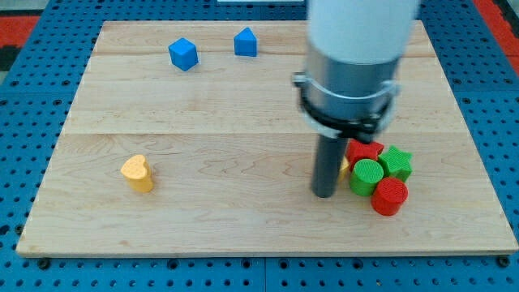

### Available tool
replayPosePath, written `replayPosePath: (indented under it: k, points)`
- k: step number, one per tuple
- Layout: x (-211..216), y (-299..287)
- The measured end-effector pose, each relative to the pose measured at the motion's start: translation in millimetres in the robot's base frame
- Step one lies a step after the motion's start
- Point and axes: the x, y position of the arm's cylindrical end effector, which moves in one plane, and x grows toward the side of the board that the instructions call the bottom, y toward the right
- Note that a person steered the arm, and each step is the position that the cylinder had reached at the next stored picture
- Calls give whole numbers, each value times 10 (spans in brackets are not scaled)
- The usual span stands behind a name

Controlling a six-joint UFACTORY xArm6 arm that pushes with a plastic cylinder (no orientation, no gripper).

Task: Move the yellow heart below the yellow hexagon

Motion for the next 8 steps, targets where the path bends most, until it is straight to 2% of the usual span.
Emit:
replayPosePath:
  k: [1, 2, 3, 4, 5, 6, 7, 8]
  points:
    - [284, -234]
    - [733, -1098]
    - [698, -2103]
    - [10, -3119]
    - [-370, -3352]
    - [-275, -2250]
    - [-207, -902]
    - [-99, -627]
